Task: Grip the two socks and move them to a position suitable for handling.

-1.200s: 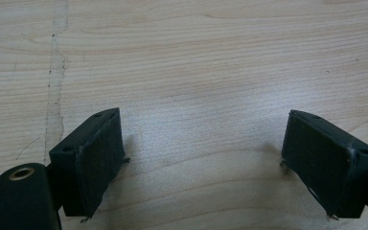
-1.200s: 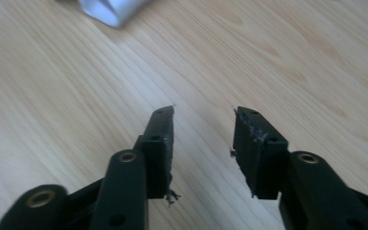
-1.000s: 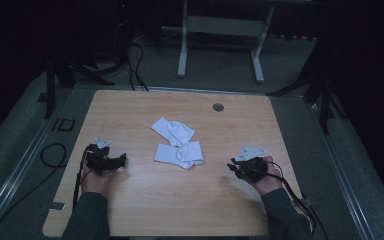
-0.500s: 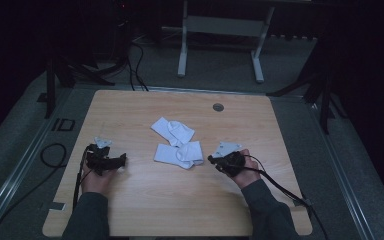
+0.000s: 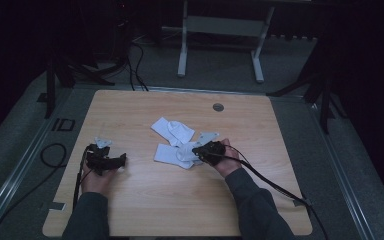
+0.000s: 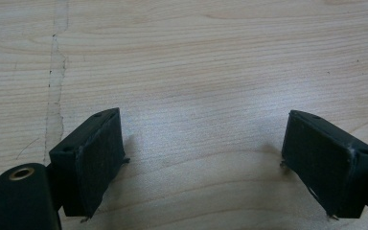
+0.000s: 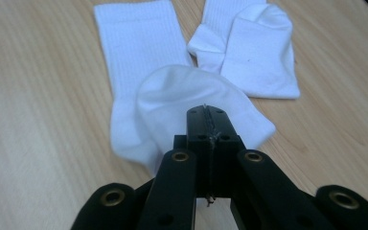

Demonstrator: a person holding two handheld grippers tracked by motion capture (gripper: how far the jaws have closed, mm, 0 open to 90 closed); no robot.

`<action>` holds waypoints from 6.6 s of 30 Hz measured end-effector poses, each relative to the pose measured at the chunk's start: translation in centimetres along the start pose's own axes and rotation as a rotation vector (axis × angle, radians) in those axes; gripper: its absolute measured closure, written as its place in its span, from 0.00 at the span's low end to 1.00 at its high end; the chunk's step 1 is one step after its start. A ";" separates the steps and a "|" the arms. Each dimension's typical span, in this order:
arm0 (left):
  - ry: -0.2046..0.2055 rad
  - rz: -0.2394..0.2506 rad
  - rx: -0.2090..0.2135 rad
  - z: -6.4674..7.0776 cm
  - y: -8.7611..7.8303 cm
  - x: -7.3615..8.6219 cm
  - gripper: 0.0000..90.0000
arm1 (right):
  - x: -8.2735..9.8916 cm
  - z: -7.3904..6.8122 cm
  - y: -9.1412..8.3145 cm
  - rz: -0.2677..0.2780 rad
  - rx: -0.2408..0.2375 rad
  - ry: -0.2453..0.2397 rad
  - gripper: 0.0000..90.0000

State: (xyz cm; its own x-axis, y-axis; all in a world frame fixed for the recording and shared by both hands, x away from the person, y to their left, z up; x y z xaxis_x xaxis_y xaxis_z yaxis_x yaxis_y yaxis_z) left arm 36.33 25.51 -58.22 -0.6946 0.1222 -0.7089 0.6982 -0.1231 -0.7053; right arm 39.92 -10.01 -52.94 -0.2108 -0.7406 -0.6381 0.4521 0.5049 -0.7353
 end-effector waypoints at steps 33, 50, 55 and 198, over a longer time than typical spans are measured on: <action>0.000 0.001 -0.001 0.4 -0.2 0.0 0.24 | 1.1 -3.5 2.3 -0.066 -0.156 -0.059 1.00; 0.020 0.002 0.096 2.1 -1.7 -0.2 0.55 | 2.7 -4.3 0.5 -0.057 -0.279 -0.121 1.00; 0.045 0.009 0.112 2.8 -2.0 -0.3 0.55 | 2.5 -4.7 0.0 -0.041 -0.242 -0.091 0.79; 0.062 -0.018 0.123 2.9 -1.9 -0.2 0.56 | -2.9 3.5 7.5 -0.112 -0.040 0.127 1.00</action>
State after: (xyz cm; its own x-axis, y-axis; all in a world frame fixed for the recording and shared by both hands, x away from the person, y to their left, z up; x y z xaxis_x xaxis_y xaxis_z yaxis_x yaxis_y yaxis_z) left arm 34.61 22.84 -56.71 -0.6923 0.1861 -0.6972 0.6562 -0.2396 -0.7155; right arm 46.94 -5.63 -55.79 -0.3668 -0.7323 -0.5737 0.3853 0.4418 -0.8102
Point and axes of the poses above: each handheld gripper's, and its own axes: y roughly forward along the jaws, x roughly out of its underside, z roughly to its right, the point moved 2 cm from there along y, roughly forward along the jaws
